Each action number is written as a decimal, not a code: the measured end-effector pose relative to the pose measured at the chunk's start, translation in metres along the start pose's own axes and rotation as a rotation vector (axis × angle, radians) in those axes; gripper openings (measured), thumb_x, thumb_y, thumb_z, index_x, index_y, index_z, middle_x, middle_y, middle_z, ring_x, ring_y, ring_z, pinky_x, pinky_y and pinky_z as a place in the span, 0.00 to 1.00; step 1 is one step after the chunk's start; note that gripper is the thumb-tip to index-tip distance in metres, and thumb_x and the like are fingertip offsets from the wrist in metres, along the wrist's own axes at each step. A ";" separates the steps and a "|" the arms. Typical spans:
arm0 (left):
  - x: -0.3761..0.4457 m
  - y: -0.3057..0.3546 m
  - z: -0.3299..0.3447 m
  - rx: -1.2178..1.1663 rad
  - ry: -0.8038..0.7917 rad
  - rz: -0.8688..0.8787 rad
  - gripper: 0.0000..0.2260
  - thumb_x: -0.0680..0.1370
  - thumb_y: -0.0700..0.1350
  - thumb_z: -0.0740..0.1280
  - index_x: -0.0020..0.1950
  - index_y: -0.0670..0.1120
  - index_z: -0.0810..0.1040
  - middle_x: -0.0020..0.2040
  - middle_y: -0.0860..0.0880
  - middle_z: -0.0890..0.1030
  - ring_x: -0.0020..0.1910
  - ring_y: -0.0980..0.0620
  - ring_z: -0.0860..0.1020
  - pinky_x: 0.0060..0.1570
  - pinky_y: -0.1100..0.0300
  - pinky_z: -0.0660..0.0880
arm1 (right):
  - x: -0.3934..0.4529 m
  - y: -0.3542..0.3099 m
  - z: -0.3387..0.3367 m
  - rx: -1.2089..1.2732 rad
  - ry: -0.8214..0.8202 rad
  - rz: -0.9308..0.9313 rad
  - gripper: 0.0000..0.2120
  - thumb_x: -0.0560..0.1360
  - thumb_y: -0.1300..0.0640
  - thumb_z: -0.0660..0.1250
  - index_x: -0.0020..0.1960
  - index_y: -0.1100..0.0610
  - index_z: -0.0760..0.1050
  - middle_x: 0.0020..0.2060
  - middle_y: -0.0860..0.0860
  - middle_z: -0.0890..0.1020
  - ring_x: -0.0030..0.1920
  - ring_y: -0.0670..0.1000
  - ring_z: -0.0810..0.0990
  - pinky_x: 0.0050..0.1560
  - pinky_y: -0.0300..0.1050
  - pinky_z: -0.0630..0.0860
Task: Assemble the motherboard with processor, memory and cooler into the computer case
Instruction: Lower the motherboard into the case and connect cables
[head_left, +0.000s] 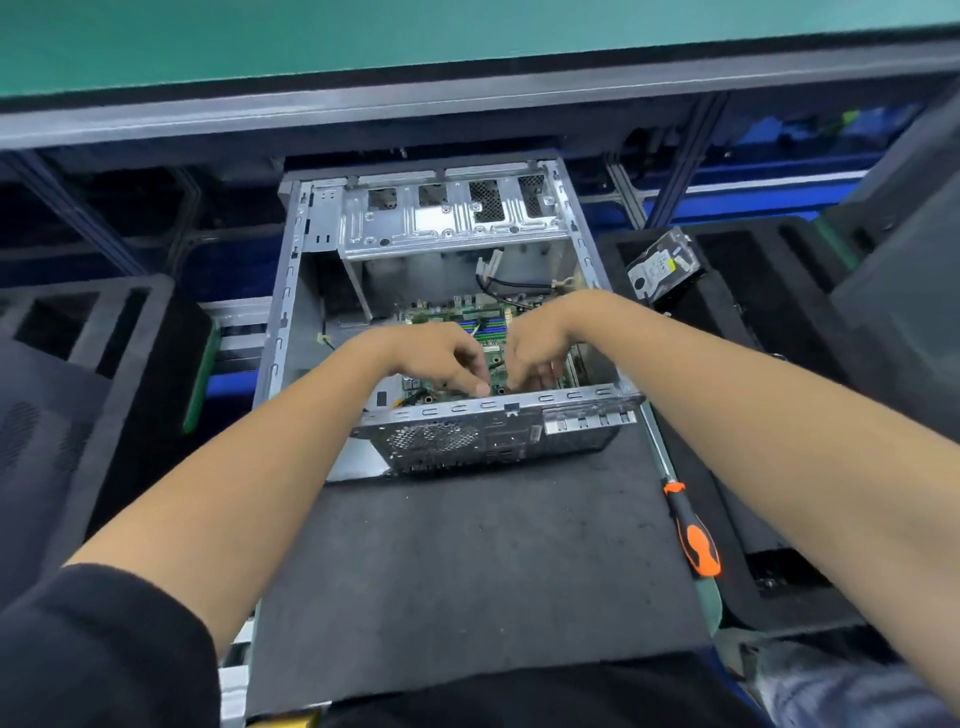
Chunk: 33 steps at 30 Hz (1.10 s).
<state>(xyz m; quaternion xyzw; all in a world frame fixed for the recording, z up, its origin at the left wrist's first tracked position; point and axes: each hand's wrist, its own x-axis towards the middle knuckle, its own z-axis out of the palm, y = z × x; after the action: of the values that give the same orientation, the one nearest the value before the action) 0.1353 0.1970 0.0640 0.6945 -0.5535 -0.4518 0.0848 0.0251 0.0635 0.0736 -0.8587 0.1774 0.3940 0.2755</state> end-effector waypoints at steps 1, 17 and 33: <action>0.000 0.003 0.004 0.035 -0.053 -0.010 0.07 0.75 0.43 0.71 0.52 0.45 0.81 0.44 0.52 0.81 0.41 0.56 0.76 0.43 0.64 0.73 | -0.003 0.001 0.005 0.004 -0.029 0.047 0.07 0.78 0.57 0.67 0.49 0.62 0.79 0.33 0.54 0.79 0.28 0.49 0.77 0.32 0.39 0.75; -0.003 0.006 0.027 0.342 -0.101 -0.286 0.13 0.79 0.40 0.57 0.34 0.48 0.64 0.35 0.52 0.64 0.33 0.51 0.58 0.42 0.56 0.62 | -0.006 0.002 0.038 -0.295 0.085 0.157 0.18 0.85 0.58 0.51 0.74 0.57 0.63 0.71 0.60 0.66 0.57 0.52 0.72 0.65 0.52 0.66; -0.004 -0.007 0.021 0.301 -0.119 -0.073 0.06 0.73 0.35 0.69 0.37 0.43 0.81 0.34 0.48 0.80 0.32 0.52 0.72 0.37 0.56 0.71 | -0.009 -0.012 0.031 -0.312 -0.049 0.027 0.21 0.81 0.51 0.62 0.68 0.64 0.71 0.68 0.56 0.73 0.53 0.51 0.70 0.53 0.44 0.66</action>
<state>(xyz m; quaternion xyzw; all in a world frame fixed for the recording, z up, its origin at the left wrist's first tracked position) 0.1251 0.2115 0.0496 0.6911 -0.5935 -0.4067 -0.0694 0.0076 0.0923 0.0678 -0.8789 0.1187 0.4411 0.1376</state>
